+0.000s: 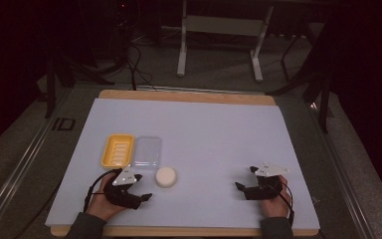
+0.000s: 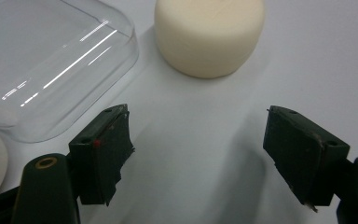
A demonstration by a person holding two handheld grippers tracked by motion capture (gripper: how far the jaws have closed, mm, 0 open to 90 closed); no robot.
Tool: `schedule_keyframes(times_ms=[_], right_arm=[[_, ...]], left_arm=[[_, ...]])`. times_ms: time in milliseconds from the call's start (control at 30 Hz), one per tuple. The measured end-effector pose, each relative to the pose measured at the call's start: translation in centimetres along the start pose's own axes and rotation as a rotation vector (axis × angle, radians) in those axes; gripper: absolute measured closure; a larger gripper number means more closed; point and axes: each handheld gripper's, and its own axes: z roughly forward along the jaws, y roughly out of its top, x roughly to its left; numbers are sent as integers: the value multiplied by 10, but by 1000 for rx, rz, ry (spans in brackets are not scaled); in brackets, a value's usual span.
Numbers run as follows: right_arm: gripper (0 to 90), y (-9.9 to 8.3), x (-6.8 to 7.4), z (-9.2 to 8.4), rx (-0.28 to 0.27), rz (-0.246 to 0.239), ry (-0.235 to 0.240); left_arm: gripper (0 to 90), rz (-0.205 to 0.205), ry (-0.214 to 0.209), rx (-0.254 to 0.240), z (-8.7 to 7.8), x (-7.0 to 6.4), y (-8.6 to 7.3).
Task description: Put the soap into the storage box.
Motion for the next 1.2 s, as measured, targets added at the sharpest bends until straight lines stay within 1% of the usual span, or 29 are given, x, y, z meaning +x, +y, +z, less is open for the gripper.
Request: schedule_keyframes(times_ms=[133, 200, 233, 267, 300, 333, 367, 400, 433, 467, 500, 533, 567, 600, 633, 667, 700, 733, 767, 833, 867, 900, 933, 967, 1000, 1100, 1133, 1167, 1200], right_arm=[[143, 0, 0, 0, -4, -5, -1], [143, 0, 1, 0, -1, -5, -12], [143, 0, 1, 0, -1, -5, -12], [143, 0, 1, 0, 0, -7, -17], [143, 0, 1, 0, 0, -7, -17], [143, 0, 1, 0, 5, -7, -18], [143, 0, 1, 0, 5, -7, -18], [143, 0, 1, 0, 5, -8, -19], [143, 0, 1, 0, 5, -8, -19], [143, 0, 1, 1, 5, -9, -14], [143, 0, 1, 1, 5, -9, -14], [143, 0, 1, 0, 4, -12, -11], [143, 0, 1, 0, 4, -12, -11], [143, 0, 1, 1, 3, -13, -10], [143, 0, 1, 1, 3, -13, -10], [143, 0, 1, 1, 5, -15, -11], [143, 0, 1, 1, 6, -14, -12], [144, 0, 1, 1, 7, -15, -12], [144, 0, 1, 1, 7, -15, -12], [143, 0, 1, 1, 9, -14, -13], [143, 0, 1, 1, 11, -11, -14], [143, 0, 1, 1, 11, -11, -14], [143, 0, 2, 1, 14, -13, -14], [143, 0, 2, 1, 14, -13, -14], [144, 1, 2, 1, 20, -15, -15], [143, 1, 2, 2, 23, -17, -15], [143, 1, 2, 2, 24, -18, -15], [143, 1, 2, 2, 24, -18, -15], [143, 1, 2, 2, 24, -18, -13]], left_arm=[[235, 5, 0, 1, -1, 0, 2], [234, 23, -2, 4, -3, 1, 7], [234, 23, -2, 4, -3, 1, 7], [234, 36, -6, 8, -3, 1, 12], [234, 36, -6, 8, -3, 1, 12], [233, 58, -11, 24, -2, 1, 18], [233, 58, -11, 24, -2, 1, 18], [232, 87, -14, 45, -1, 0, 24], [231, 87, -14, 45, -1, 0, 24], [226, 115, -16, 65, 1, 1, 31], [224, 115, -16, 65, 1, 1, 31], [224, 130, -28, 68, 2, 2, 38], [224, 130, -28, 68, 2, 2, 38], [224, 147, -38, 70, 4, 2, 44], [223, 147, -38, 70, 4, 2, 44], [216, 167, -42, 83, 6, 3, 51], [202, 167, -42, 83, 6, 3, 51], [190, 180, -61, 81, 7, 5, 57], [185, 180, -61, 81, 7, 5, 57], [166, 186, -72, 84, 8, 6, 61], [160, 195, -87, 94, 10, 8, 66], [159, 195, -87, 94, 10, 8, 66], [154, 201, -104, 101, 13, 9, 69], [152, 201, -104, 101, 13, 9, 69], [151, 215, -110, 118, 16, 9, 73], [147, 226, -108, 132, 20, 9, 77], [143, 241, -106, 145, 25, 7, 81], [138, 241, -106, 145, 25, 7, 81], [139, 253, -112, 155, 28, 6, 85]])
